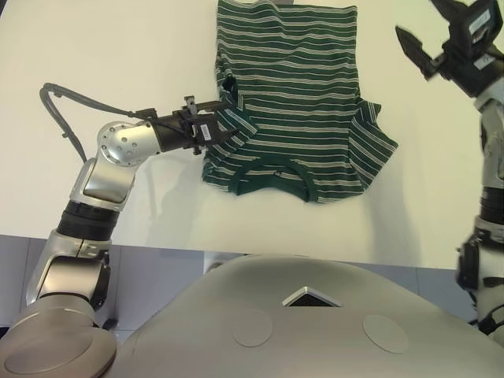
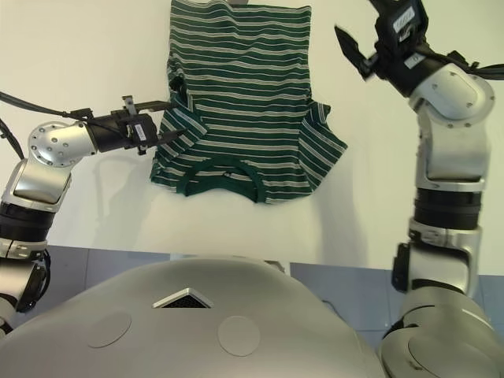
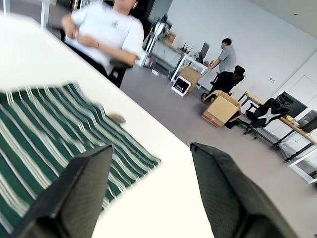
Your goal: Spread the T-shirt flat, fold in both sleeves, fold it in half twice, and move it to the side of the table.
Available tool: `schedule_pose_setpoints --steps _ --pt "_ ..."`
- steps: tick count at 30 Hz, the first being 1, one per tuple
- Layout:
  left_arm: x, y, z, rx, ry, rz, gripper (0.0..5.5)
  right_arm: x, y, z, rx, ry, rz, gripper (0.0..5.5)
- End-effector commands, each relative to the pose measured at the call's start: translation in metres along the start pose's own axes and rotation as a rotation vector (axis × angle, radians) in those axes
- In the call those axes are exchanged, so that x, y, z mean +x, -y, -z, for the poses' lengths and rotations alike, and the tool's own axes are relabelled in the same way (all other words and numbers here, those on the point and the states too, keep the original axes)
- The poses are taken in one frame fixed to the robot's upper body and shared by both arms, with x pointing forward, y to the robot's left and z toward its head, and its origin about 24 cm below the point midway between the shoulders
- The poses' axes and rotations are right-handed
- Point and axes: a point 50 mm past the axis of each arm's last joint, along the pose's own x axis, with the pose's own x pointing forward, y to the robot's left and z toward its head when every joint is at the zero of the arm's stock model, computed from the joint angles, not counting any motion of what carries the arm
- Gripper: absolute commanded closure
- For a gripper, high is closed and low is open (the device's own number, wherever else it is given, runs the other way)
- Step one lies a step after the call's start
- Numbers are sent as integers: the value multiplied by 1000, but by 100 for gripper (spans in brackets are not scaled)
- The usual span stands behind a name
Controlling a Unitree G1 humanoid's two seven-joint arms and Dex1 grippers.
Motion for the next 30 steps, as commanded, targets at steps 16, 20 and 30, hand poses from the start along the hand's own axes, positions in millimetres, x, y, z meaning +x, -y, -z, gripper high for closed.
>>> schedule_pose_setpoints --steps 16,20,30 --pt "-19 -3 3 -23 -107 -210 279 -87 -22 69 -302 -502 -736 260" --pt "-17 -3 3 -20 -101 -207 279 -72 -34 65 -278 -411 -659 260" --pt "-14 -1 7 -11 -107 -183 279 -57 -54 78 -241 -370 -595 260"
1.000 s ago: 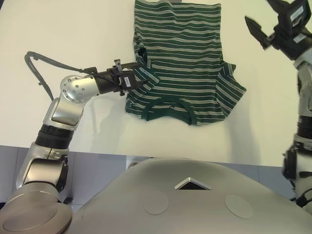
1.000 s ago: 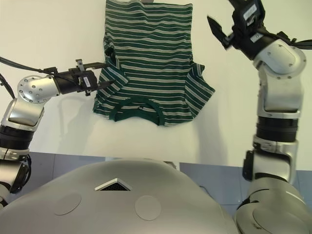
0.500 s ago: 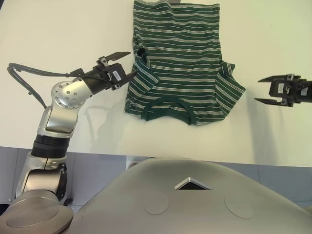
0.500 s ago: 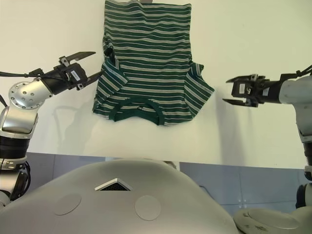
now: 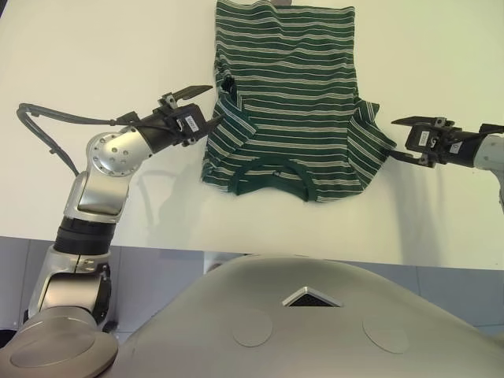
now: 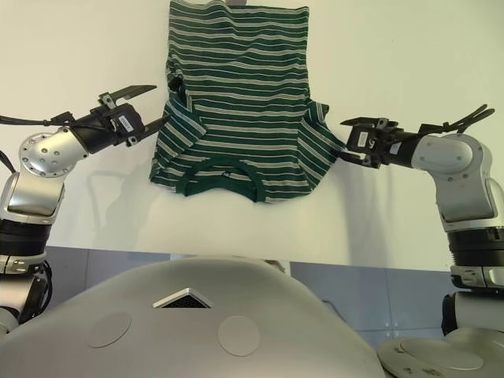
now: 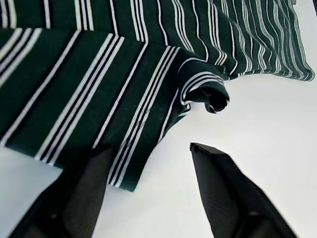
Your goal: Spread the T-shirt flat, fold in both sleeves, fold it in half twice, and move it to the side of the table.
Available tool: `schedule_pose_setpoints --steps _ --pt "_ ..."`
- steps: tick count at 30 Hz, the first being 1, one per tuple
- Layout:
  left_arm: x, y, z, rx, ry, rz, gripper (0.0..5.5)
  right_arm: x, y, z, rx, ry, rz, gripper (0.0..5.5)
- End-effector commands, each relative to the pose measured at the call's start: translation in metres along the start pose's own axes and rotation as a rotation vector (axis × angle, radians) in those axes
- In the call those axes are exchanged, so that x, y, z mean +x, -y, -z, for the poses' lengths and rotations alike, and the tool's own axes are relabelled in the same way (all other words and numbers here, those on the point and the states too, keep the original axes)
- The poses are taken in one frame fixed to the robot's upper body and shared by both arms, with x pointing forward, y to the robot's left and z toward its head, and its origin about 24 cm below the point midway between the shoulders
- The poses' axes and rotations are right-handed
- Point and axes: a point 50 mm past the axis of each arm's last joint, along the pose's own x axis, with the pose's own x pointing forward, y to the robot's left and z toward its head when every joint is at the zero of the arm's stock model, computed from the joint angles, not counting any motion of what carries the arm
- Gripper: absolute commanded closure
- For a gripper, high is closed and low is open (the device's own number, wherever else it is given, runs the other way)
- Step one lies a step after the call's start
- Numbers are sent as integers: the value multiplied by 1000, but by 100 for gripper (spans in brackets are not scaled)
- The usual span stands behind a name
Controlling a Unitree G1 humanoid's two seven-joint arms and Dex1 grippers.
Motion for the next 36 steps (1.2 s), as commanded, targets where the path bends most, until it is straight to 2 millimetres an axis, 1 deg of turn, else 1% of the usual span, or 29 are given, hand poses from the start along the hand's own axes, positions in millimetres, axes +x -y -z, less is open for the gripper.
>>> schedule_pose_setpoints --steps 1,4,9,13,15,17,20,23,28,32,36 --pt "-1 0 3 13 -16 10 279 -4 -9 14 11 -58 -48 260" --pt "-2 2 3 10 -19 9 279 -10 -4 18 6 -70 -42 260" --pt "-2 4 3 0 -23 -5 279 -21 22 13 36 -20 70 260" --pt "-3 5 4 -4 -28 -7 279 -26 36 10 49 4 146 260" --pt "-3 6 5 -6 -30 -6 279 -28 40 10 44 -2 165 260" --pt "-4 7 5 -7 -32 -6 279 -30 36 14 27 -38 130 260" --pt "-4 7 5 -7 -33 -7 279 -39 31 23 36 -90 97 260" --pt "-5 7 4 -7 -33 -6 279 -39 17 27 45 -115 22 260" --pt "-3 6 3 -1 -25 -2 279 -34 -2 26 77 -102 -51 260" --pt "-1 4 3 7 -22 5 279 -25 -12 24 103 -85 -59 260" --pt "-1 2 3 10 -19 13 279 -16 -19 27 126 -81 -70 260"
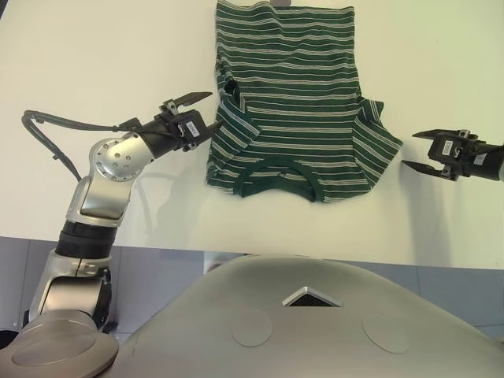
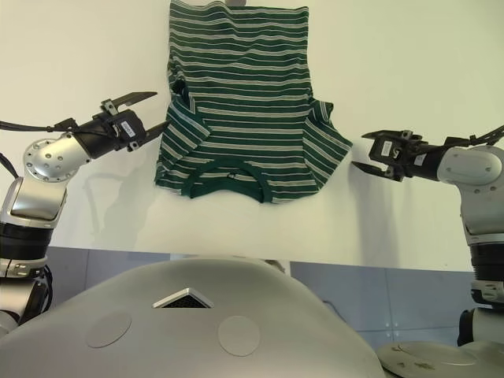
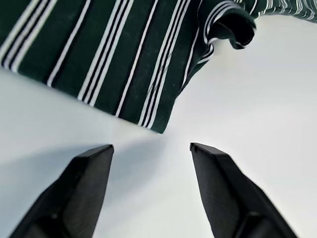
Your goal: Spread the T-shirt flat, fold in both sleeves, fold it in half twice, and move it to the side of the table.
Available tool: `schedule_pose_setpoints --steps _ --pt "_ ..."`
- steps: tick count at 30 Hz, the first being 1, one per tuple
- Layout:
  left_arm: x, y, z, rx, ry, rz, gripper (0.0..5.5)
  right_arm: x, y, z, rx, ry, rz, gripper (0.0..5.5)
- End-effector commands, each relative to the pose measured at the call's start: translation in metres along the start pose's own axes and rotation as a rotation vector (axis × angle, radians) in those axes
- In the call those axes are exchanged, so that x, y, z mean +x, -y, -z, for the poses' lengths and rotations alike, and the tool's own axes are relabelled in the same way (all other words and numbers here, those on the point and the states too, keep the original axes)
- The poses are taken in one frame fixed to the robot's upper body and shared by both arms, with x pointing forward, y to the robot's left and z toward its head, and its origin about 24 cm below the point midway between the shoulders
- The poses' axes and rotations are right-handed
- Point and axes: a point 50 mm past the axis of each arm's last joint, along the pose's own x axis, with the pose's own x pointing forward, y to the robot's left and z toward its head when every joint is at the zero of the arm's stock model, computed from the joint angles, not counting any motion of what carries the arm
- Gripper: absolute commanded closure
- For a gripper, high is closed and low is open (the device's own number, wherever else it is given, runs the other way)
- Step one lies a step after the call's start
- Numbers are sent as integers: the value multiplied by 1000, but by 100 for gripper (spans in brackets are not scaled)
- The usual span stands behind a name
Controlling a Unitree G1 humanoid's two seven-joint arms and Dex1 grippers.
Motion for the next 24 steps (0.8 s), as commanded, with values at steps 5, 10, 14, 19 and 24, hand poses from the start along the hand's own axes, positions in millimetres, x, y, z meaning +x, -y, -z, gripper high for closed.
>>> schedule_pose_setpoints --steps 5,10,14,19,24 --pt "1 -4 -2 24 1 12 276 17 -15 5 37 7 -43 299" --pt "1 -4 -2 22 0 6 276 22 -10 6 31 13 -26 393" --pt "3 -5 -1 23 1 6 276 29 -10 7 31 25 -16 466" --pt "2 -5 0 22 -4 -1 276 29 -7 6 25 34 -17 546" --pt "3 -5 1 15 -4 -11 276 29 4 -8 20 102 1 546"
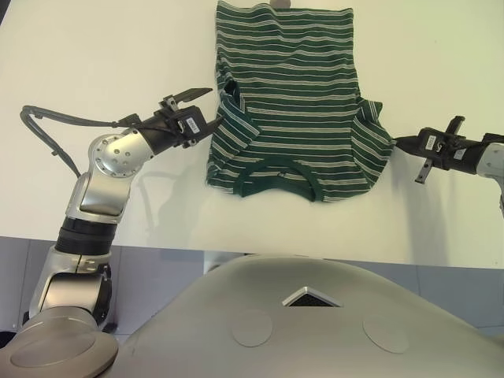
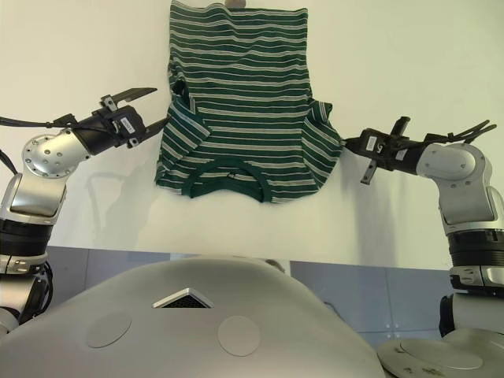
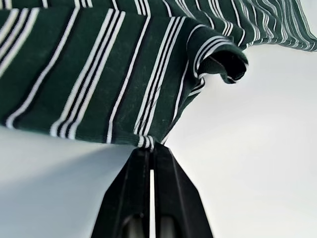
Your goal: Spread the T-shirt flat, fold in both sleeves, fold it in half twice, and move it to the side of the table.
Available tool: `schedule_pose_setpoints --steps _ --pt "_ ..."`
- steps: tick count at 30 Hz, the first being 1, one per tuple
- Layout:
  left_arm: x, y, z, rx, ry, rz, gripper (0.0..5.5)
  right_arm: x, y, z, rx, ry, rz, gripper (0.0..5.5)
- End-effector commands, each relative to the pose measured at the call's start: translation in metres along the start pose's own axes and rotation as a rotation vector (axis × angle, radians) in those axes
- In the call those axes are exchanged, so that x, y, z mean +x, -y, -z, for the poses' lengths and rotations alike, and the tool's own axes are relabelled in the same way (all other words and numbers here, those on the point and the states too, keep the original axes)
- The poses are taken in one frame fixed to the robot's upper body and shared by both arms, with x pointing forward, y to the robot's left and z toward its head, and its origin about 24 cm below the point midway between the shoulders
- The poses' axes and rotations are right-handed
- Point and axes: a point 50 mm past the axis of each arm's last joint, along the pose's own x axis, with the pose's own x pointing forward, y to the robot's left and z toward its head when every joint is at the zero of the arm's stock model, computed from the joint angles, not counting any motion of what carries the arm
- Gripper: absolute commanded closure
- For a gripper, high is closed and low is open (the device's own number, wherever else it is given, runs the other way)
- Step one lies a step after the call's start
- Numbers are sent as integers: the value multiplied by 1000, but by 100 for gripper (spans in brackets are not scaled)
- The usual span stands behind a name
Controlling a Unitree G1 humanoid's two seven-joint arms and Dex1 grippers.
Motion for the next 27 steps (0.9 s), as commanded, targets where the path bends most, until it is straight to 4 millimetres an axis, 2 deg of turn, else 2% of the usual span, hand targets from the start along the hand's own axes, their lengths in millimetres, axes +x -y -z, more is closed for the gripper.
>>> schedule_pose_setpoints --steps 1,5,8,11,16,19,22,25,27 --pt "1 -2 1 6 -6 -7 276 4 2 -10 18 45 -23 546" --pt "1 -2 2 5 -7 -13 276 -3 17 -35 20 145 6 546" --pt "2 0 1 2 -4 -14 276 -6 20 -55 19 220 2 546" --pt "4 0 1 1 0 -18 276 -5 14 -77 24 301 -37 546" --pt "5 2 0 -2 2 -9 276 13 -9 -98 13 352 -118 546" --pt "6 2 0 -3 4 -7 276 30 -16 -100 -26 324 -127 546" --pt "6 1 0 1 5 -4 276 42 -14 -91 -64 249 -103 546" --pt "4 2 -1 -1 5 -2 276 46 -15 -83 -73 211 -89 483" --pt "4 3 0 -5 5 -1 276 46 -15 -85 -56 235 -79 456"
